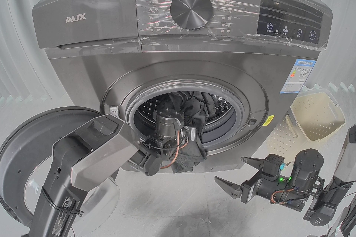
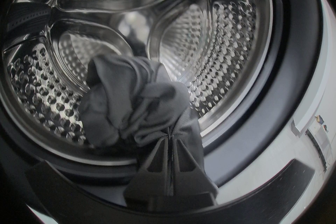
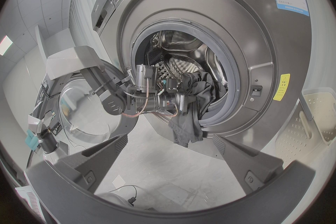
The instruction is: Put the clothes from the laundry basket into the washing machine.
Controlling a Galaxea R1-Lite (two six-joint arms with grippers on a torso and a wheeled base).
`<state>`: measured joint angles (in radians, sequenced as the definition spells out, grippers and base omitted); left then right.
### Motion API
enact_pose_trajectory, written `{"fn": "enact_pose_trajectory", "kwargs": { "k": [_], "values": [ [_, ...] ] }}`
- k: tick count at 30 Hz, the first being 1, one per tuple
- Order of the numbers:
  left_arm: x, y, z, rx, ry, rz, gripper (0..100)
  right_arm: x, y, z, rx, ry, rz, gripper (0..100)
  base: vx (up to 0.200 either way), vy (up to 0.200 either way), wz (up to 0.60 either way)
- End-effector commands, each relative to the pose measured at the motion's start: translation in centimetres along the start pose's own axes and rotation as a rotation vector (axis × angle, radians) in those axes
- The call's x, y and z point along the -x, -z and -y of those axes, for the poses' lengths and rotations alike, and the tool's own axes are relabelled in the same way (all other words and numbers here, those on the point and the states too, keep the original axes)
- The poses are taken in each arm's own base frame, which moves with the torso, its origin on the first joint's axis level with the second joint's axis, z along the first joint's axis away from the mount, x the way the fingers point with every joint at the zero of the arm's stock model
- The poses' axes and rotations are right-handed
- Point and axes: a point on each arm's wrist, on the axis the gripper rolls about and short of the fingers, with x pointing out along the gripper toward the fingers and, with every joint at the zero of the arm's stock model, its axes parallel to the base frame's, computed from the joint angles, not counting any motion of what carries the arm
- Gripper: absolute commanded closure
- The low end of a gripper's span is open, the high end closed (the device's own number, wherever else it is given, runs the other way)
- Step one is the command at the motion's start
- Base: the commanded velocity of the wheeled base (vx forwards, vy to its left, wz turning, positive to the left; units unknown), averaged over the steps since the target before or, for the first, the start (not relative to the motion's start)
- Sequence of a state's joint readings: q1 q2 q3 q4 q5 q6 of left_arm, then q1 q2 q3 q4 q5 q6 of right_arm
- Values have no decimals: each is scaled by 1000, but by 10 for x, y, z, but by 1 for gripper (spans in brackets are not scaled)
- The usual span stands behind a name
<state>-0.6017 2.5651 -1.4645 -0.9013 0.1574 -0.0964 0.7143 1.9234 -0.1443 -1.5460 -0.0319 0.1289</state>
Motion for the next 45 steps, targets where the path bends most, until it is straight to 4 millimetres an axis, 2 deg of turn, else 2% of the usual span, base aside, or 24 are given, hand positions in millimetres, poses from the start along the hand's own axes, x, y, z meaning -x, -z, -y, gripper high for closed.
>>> {"fn": "enact_pose_trajectory", "kwargs": {
  "k": [1,8,14,15,22,26,33,42,45],
  "values": [
    [-17,-35,-20,37,-54,130,100,0,-1,-1,0,-3,6,0,0,0,0],
    [-28,-62,-46,56,-109,227,100,-1,-1,-1,0,-3,7,0,0,0,0],
    [-28,-61,-59,55,-135,210,100,-2,-1,-1,1,-4,9,0,0,0,0],
    [-28,-60,-59,54,-135,209,0,-3,-1,-1,1,-4,7,0,0,0,0],
    [-23,-55,-56,60,-129,187,0,-4,2,0,-1,-1,-5,0,0,0,0],
    [-6,-53,-40,54,-98,139,0,-3,1,0,-2,1,-1,0,0,0,0],
    [9,-49,-25,45,-66,127,0,-3,0,-1,0,-2,3,0,0,0,0],
    [13,-33,-15,20,-48,101,0,-4,1,-1,0,-5,-1,0,0,0,0],
    [13,-22,-13,15,-44,73,0,-4,1,-1,0,-4,-4,0,0,0,0]
  ]
}}
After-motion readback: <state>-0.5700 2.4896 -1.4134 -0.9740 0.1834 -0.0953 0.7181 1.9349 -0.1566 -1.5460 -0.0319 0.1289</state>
